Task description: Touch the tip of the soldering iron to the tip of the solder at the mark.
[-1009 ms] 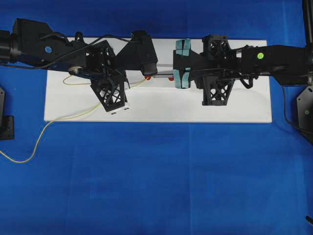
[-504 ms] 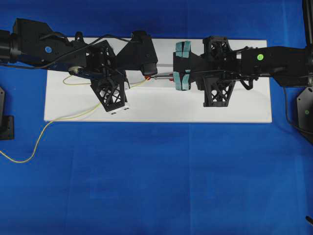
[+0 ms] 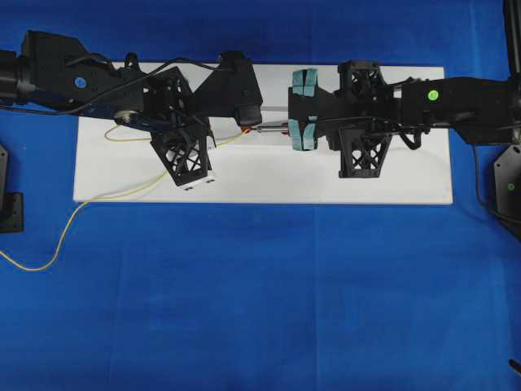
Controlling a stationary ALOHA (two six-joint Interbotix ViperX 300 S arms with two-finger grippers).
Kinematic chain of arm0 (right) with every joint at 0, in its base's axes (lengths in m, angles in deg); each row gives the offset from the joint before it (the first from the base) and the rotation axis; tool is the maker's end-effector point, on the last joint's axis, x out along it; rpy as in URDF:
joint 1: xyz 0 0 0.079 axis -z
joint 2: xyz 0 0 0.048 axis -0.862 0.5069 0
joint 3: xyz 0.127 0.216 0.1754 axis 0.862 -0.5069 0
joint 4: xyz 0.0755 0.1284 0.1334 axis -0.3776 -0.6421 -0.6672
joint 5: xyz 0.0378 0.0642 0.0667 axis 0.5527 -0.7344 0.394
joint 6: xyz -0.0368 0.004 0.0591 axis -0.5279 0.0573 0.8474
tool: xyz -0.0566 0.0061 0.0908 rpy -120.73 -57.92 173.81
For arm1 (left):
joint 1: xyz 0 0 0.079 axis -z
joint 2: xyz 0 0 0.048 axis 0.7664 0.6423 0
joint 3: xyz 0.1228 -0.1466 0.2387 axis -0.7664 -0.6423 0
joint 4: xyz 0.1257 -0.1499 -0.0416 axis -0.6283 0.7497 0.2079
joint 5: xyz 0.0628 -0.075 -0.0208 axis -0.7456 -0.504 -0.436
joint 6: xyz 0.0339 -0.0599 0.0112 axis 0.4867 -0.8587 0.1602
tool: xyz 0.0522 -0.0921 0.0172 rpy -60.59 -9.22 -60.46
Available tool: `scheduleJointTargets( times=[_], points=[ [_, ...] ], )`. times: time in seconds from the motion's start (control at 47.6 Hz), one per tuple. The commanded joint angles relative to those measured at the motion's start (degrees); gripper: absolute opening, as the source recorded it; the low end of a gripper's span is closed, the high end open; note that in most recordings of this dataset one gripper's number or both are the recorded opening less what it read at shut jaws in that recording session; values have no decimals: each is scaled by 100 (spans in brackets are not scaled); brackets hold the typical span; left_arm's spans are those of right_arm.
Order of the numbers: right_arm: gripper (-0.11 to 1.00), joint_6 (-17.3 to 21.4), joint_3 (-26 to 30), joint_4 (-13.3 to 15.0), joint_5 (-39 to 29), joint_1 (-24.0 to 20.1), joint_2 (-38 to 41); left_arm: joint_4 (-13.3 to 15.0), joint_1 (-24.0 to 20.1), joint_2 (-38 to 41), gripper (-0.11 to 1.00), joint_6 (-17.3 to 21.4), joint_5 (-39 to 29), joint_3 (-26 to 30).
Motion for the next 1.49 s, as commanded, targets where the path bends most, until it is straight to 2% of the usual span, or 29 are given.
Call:
scheduleJointTargets(
  times=[0.0, 1.198, 1.471],
  points=[
    [6, -9, 123, 0, 18, -18, -53, -9, 0, -132, 1, 18, 18, 141],
    [6, -18, 158, 0, 9, -18, -53, -9, -9, -132, 1, 9, -9, 141],
    [6, -9, 176, 9, 9, -26, -53, -9, 0, -404, 1, 18, -9, 105]
  ],
)
